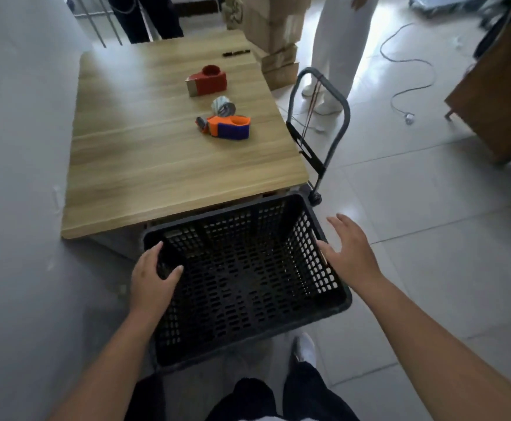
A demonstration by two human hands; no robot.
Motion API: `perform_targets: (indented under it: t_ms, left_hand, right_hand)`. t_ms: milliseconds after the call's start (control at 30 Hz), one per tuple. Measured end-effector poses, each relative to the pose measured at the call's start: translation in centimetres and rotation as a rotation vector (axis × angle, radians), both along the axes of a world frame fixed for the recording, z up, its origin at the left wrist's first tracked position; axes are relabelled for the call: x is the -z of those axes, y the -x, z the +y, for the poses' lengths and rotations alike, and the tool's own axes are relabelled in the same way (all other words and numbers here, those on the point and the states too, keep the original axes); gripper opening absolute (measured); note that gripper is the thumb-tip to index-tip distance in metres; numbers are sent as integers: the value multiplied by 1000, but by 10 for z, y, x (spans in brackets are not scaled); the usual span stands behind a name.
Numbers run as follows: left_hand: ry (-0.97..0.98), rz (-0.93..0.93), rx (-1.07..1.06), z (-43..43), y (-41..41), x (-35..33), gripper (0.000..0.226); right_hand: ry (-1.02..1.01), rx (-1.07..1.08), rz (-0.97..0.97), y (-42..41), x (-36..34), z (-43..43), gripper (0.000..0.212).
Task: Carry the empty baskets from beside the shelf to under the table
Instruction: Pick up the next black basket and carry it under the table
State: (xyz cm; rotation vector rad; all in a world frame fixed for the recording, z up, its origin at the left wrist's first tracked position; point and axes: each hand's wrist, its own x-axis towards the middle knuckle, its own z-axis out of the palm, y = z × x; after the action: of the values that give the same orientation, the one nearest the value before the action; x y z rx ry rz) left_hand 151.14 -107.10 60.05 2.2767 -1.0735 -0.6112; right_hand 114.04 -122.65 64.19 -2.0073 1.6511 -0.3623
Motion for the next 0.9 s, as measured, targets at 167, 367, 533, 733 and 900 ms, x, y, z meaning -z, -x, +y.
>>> perform_targets:
  t_ms: [167, 367, 533, 733, 900]
  left_hand:
    - [133, 79, 295, -29, 54, -49, 68]
    - [274, 176, 573, -33, 159, -116, 60]
    - [388, 275, 863, -11, 287, -170, 52]
    - [393, 507, 1206, 82, 486, -194, 56]
    - [267, 639, 1537, 200, 658, -187, 53]
  right_hand:
    - [108, 167, -98, 44, -37, 59, 60]
    - [235, 358, -183, 121, -87, 159, 62]
    - [356, 554, -205, 222, -126, 260, 65]
    - [459, 886, -169, 351, -159, 450, 62]
    - [477, 1215, -81, 426, -166, 624, 61]
